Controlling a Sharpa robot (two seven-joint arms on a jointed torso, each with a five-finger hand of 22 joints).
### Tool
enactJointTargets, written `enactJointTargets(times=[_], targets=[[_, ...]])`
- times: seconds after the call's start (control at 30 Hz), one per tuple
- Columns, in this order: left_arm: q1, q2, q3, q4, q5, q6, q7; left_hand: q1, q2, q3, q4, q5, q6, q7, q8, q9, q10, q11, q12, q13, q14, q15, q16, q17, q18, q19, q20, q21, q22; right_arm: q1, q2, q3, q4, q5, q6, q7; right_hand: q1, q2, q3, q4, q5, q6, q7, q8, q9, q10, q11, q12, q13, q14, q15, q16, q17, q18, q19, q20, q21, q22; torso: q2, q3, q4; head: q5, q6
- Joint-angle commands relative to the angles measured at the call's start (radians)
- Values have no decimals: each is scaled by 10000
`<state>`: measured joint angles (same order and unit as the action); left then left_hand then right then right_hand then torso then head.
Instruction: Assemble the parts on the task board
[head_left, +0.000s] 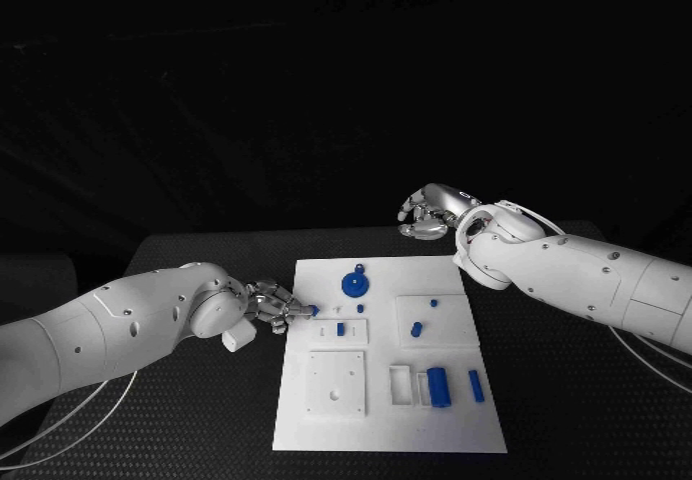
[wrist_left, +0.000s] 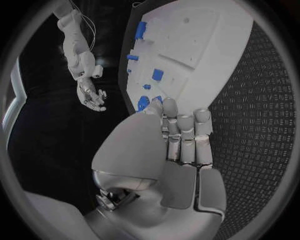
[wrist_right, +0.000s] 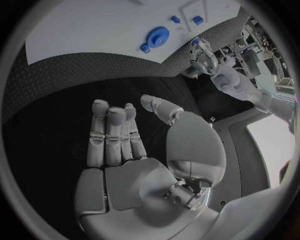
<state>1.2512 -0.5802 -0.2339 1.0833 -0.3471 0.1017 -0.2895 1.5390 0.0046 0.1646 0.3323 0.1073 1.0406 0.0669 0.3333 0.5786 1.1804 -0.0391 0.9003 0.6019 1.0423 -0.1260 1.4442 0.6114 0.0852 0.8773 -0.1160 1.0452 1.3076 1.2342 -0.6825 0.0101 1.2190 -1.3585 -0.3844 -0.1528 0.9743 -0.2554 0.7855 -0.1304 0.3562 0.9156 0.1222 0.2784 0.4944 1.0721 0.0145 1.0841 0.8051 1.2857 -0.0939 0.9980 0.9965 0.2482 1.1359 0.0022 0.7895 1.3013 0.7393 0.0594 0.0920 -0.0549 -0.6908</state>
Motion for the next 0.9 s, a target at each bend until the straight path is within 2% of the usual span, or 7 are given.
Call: enactJointTargets(times=[0.03,0.1,0.13,0.3,0.6,0.77,0.9], targets=[[6,-114,21,208,281,-210,383,-39,32,756,-824,71,70,-7,119,534,-32,-18,-28,3,78,-183,-3,4,-126,-52,-979,-4,187,-26,68,-27,202,-364,254,305,180,4,-22,-121,-176,9,80,-74,14,-50,22,43,-20,53,26,-53,15,136,48,2,-52,30,-8,2,7,-13,38],[9,-169,101,296,354,-248,447,-53,28,761,-842,80,75,-10,121,547,-23,-22,-24,4,88,-186,1,4,-126,-44,-983,0,185,-36,92,-75,330,-532,291,360,253,-5,-45,-212,-346,-4,85,-80,14,-71,27,49,-30,42,30,-63,23,136,32,7,-66,45,-12,3,8,-10,53],[8,-175,300,330,359,-282,463,-62,27,766,-855,88,78,-12,122,556,-15,-24,-22,4,95,-189,4,4,-125,-38,-986,3,184,-37,106,-125,450,-618,324,386,303,-17,-61,-261,-505,-14,89,-84,13,-86,31,53,-38,30,35,-73,28,136,24,13,-78,54,-18,1,5,-3,84],[23,-365,438,676,371,-365,563,-96,17,782,-898,109,88,-19,123,584,5,-32,-18,4,120,-198,12,4,-123,-17,-996,12,181,-63,178,-263,814,-1063,437,424,478,-47,-98,-407,-982,-47,104,-100,8,-127,46,71,-65,6,50,-97,46,136,2,35,-118,84,-21,-3,9,9,139],[53,-421,465,911,461,-434,634,-125,13,799,-934,124,94,-25,122,606,22,-38,-15,3,140,-207,17,3,-121,5,-1005,21,178,-140,406,-686,1461,-1728,701,347,567,-91,-159,-497,-1469,-178,146,-173,-26,-179,87,75,-90,-31,88,-125,58,136,-36,63,-159,110,3,-10,0,23,261],[53,-390,466,938,509,-466,670,-147,13,811,-956,131,94,-27,118,619,28,-42,-16,2,147,-213,17,0,-119,16,-1010,24,175,-265,604,-843,1763,-2241,689,172,507,-146,-336,-529,-1696,-277,196,-228,-57,-236,135,87,-105,-70,132,-144,73,136,-70,98,-188,140,4,1,7,34,304],[53,-386,467,942,510,-466,675,-157,14,819,-969,134,93,-28,115,625,32,-44,-16,1,151,-216,16,-1,-119,21,-1013,25,174,-350,723,-875,1846,-2321,656,112,462,-194,-514,-560,-1960,-330,218,-256,-81,-274,156,106,-116,-93,152,-153,89,136,-87,112,-210,163,4,4,16,32,312]])
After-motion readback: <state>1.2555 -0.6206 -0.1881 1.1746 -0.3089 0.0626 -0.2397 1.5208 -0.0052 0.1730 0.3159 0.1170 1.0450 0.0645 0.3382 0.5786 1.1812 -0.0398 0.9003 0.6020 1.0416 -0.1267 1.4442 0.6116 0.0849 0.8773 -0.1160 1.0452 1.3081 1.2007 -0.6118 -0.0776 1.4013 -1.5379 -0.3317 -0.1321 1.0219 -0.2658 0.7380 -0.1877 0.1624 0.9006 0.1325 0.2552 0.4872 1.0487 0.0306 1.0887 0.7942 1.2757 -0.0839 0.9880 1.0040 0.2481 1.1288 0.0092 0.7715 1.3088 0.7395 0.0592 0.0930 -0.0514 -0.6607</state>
